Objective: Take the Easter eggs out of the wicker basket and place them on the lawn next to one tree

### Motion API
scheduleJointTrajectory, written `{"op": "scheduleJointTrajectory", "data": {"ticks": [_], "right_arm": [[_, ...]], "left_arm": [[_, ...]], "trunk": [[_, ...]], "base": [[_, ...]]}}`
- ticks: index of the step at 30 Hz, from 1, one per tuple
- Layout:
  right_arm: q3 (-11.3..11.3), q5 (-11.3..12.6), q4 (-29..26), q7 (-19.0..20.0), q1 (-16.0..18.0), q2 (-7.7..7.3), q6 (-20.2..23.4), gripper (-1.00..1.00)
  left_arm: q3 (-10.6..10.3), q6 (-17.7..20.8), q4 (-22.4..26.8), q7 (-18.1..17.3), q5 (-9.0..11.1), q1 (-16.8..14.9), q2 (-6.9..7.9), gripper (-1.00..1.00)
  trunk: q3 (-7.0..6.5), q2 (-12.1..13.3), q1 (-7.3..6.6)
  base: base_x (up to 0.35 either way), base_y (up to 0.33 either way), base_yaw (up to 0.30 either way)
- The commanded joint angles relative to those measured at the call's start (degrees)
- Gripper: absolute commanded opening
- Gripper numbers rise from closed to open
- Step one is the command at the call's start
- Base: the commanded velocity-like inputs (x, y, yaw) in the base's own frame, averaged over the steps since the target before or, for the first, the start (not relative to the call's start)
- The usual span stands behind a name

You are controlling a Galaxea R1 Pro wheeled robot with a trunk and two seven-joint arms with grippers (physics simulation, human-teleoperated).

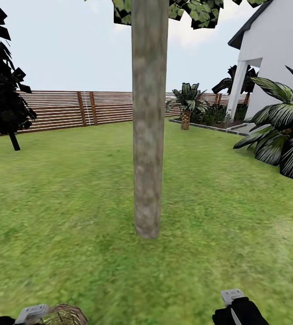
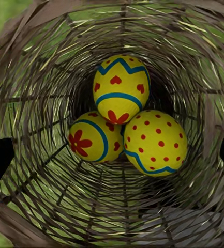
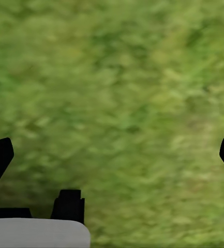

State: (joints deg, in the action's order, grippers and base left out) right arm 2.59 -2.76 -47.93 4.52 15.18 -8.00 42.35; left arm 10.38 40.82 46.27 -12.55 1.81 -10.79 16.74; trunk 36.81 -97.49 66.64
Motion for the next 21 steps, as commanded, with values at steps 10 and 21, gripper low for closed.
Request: {"op": "scheduleJointTrajectory", "data": {"ticks": [10, 21], "right_arm": [[0.14, -0.32, -0.06, 0.32, 0.03, -0.09, 0.36, 1.00], [0.20, -0.32, 0.04, 0.25, 0.03, 0.10, 0.28, 1.00]], "left_arm": [[0.03, 0.51, 0.05, -4.03, -0.12, -0.02, 0.77, 1.00], [-0.01, 2.61, 1.41, -2.57, -0.41, -0.02, 1.05, 1.00]], "trunk": [[0.06, -0.03, 0.00], [0.06, -0.03, 0.00]], "base": [[0.000, 0.000, 0.000], [0.000, 0.000, 0.000]]}}
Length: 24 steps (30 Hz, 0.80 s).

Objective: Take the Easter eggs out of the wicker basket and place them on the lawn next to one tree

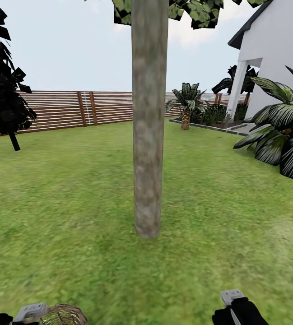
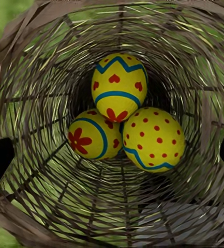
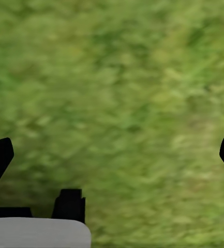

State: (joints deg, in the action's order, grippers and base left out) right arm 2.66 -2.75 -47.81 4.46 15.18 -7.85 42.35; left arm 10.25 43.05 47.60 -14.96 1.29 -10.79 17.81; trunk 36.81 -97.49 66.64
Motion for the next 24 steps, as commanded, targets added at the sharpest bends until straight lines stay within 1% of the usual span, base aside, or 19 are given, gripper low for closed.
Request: {"op": "scheduleJointTrajectory", "data": {"ticks": [1, 2, 5, 6, 7, 9, 11, 13, 14, 17, 20, 24], "right_arm": [[0.12, -0.34, 0.09, 0.32, 0.03, 0.07, 0.22, 1.00], [0.13, -0.36, 0.18, 0.31, 0.03, 0.11, 0.19, 1.00], [0.10, -0.40, 0.50, 0.30, 0.03, 0.24, 0.12, 1.00], [0.08, -0.38, 0.56, 0.31, 0.03, 0.26, 0.11, 1.00], [0.08, -0.36, 0.58, 0.33, 0.03, 0.27, 0.11, 1.00], [0.07, -0.34, 0.60, 0.35, 0.03, 0.30, 0.10, 1.00], [0.07, -0.33, 0.65, 0.32, 0.03, 0.34, 0.10, 1.00], [0.10, -0.33, 0.68, 0.33, 0.03, 0.36, 0.10, 1.00], [0.12, -0.33, 0.69, 0.35, 0.03, 0.37, 0.10, 1.00], [0.13, -0.33, 0.66, 0.37, 0.03, 0.33, 0.10, 1.00], [0.06, -0.33, 0.63, 0.38, 0.03, 0.24, 0.14, 1.00], [0.08, -0.33, 0.63, 0.38, 0.03, 0.27, 0.14, 1.00]], "left_arm": [[0.13, 1.75, 0.86, 0.21, 0.05, -0.02, -0.03, 1.00], [0.13, 2.67, 1.22, 0.35, 0.04, -0.04, -0.03, 1.00], [0.13, 9.26, 2.64, 0.71, 0.13, -0.23, 0.05, 1.00], [0.19, 11.00, 2.97, 0.78, 0.14, -0.48, 0.34, 1.00], [0.29, 11.67, 2.94, 0.80, 0.18, -0.63, 0.87, 1.00], [0.60, 12.36, 2.61, 0.74, 0.34, -0.90, 2.38, 1.00], [0.80, 12.70, 1.24, 0.57, 0.53, -2.01, 3.61, 1.00], [0.99, 12.82, -0.64, 0.33, 0.95, -4.55, 4.58, 1.00], [1.08, 12.83, -1.36, 0.27, 1.37, -5.87, 4.82, 1.00], [1.17, 12.77, -2.31, 0.43, 2.14, -7.85, 4.78, 1.00], [1.28, 12.76, -2.56, 0.57, 2.33, -8.32, 4.94, 1.00], [1.24, 12.70, -3.10, 1.19, 2.22, -8.52, 4.75, 1.00]], "trunk": [[0.06, -0.03, 0.00], [0.06, -0.03, 0.00], [0.06, -0.03, 0.00], [0.06, -0.03, 0.00], [0.06, -0.03, 0.00], [0.06, -0.03, 0.00], [0.06, -0.03, 0.00], [0.06, -0.03, 0.00], [0.06, -0.03, 0.00], [0.06, -0.03, 0.00], [0.06, -0.03, 0.00], [0.06, -0.03, 0.00]], "base": [[0.000, 0.000, 0.000], [0.000, 0.000, 0.000], [0.000, 0.000, 0.000], [0.000, 0.000, 0.000], [0.000, 0.000, 0.000], [0.000, 0.000, 0.000], [0.000, 0.000, 0.000], [0.000, 0.000, 0.000], [0.000, 0.000, 0.000], [0.000, 0.000, 0.000], [0.000, 0.000, 0.000], [0.000, 0.000, 0.000]]}}
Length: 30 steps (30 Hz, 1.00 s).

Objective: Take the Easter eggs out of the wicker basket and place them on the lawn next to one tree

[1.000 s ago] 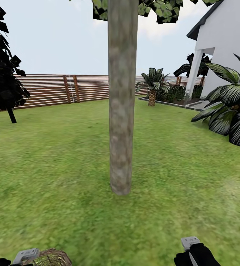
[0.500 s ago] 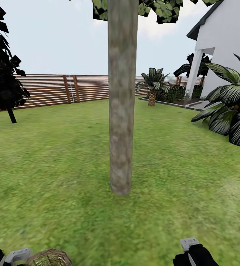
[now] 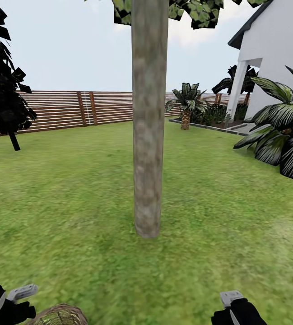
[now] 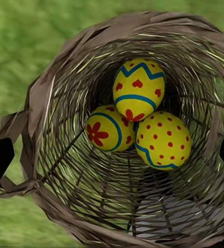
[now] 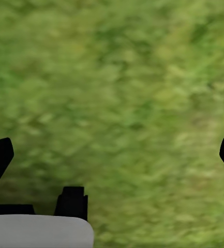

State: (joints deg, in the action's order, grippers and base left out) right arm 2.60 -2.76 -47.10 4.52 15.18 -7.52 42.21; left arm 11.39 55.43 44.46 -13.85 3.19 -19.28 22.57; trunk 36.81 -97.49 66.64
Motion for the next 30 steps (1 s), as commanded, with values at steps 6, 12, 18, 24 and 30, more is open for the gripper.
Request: {"op": "scheduleJointTrajectory", "data": {"ticks": [6, 12, 18, 24, 30], "right_arm": [[0.17, -0.32, -0.02, 0.29, 0.03, 0.00, 0.24, 1.00], [0.13, -0.34, -0.01, 0.31, 0.03, -0.03, 0.24, 1.00], [0.17, -0.32, -0.01, 0.32, 0.03, -0.04, 0.24, 1.00], [0.15, -0.33, -0.01, 0.32, 0.03, -0.04, 0.24, 1.00], [0.16, -0.32, -0.01, 0.32, 0.03, -0.04, 0.24, 1.00]], "left_arm": [[0.05, 0.29, -0.69, 1.03, 0.30, -0.06, -0.05, 1.00], [-0.16, 0.29, -0.69, 1.10, 0.25, -0.06, -0.68, 1.00], [-0.05, 0.21, -0.69, 1.19, 0.23, -0.06, -0.76, 1.00], [-0.13, 0.22, -0.69, 1.16, 0.23, -0.06, -0.83, 1.00], [0.13, 0.25, -0.62, 0.99, 0.38, -0.06, -0.78, 1.00]], "trunk": [[0.06, -0.03, 0.00], [0.06, -0.03, 0.00], [0.06, -0.03, 0.00], [0.06, -0.03, 0.00], [0.06, -0.03, 0.00]], "base": [[0.000, 0.000, 0.000], [0.000, 0.000, 0.000], [0.000, 0.000, 0.000], [0.000, 0.000, 0.000], [0.000, 0.000, 0.000]]}}
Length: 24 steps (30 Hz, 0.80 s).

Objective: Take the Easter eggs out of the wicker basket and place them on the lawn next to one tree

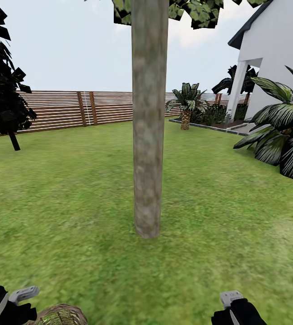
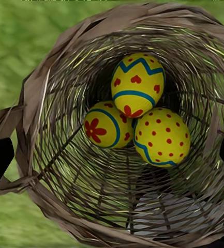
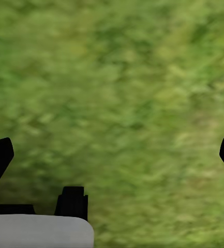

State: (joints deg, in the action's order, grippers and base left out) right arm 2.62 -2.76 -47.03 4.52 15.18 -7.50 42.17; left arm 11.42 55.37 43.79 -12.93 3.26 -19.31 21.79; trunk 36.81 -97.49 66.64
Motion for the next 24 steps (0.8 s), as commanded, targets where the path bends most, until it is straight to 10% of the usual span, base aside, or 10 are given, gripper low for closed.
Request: {"op": "scheduleJointTrajectory", "data": {"ticks": [1, 24], "right_arm": [[0.15, -0.32, -0.08, 0.31, 0.03, -0.05, 0.28, 1.00], [-0.64, 0.12, -5.54, 0.09, 0.03, -0.96, 0.88, 1.00]], "left_arm": [[0.12, 0.31, 0.06, 0.04, 0.39, -0.03, 0.00, 1.00], [-0.11, 0.27, 0.05, 0.03, 0.66, -0.03, -0.98, 1.00]], "trunk": [[0.06, -0.03, 0.00], [2.39, -5.24, 2.85]], "base": [[0.000, 0.000, 0.000], [0.000, 0.000, 0.000]]}}
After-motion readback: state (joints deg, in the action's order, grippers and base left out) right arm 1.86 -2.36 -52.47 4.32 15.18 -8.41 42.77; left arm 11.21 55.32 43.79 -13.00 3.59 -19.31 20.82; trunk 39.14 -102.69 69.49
